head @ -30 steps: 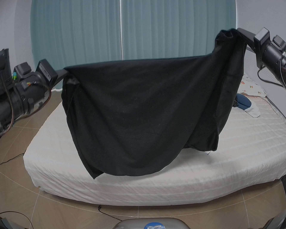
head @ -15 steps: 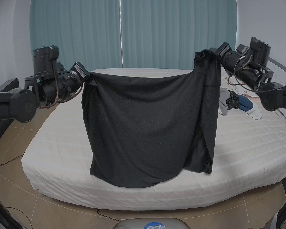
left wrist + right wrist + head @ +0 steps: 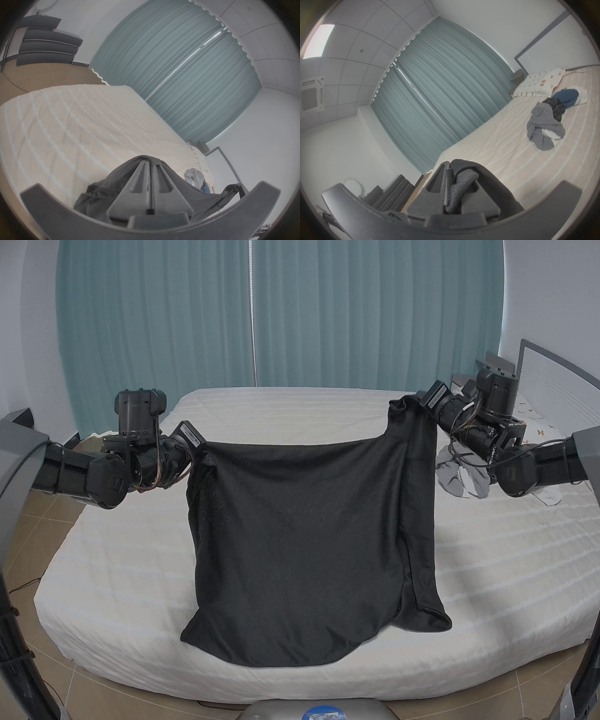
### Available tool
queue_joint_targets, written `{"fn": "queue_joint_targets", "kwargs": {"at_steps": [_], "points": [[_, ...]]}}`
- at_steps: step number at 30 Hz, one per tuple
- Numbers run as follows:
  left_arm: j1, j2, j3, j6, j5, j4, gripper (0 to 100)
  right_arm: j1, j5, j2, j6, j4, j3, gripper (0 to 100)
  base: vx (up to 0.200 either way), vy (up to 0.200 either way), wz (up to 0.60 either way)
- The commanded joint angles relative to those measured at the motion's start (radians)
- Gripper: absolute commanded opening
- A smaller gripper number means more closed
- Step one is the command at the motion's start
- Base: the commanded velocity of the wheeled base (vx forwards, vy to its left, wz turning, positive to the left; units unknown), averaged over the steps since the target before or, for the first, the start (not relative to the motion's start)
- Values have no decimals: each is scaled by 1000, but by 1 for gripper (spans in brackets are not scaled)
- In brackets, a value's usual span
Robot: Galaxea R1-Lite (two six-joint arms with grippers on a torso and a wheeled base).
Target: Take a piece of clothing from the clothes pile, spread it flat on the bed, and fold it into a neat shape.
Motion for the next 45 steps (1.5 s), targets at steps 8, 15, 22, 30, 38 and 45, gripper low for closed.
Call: {"fn": "queue_joint_targets", "kwargs": {"at_steps": [8,15,22,30,38,45], "points": [[-5,216,-4,8,3,-85,0,-20,-26,221,18,-1,8,0,100,0,0],[-6,274,-42,3,3,-85,0,-37,-26,299,18,-2,-4,0,0,0,0],[-17,351,-94,2,6,-77,100,-38,-26,383,10,-24,-24,100,0,0,0],[0,374,-102,-2,35,-72,100,-81,-29,409,-5,38,-24,100,0,0,0],[37,369,-79,-63,62,-63,100,-145,-70,409,-4,36,-18,100,0,0,0],[48,333,48,-87,6,-66,100,-139,-47,383,-1,31,75,100,0,0,0]]}}
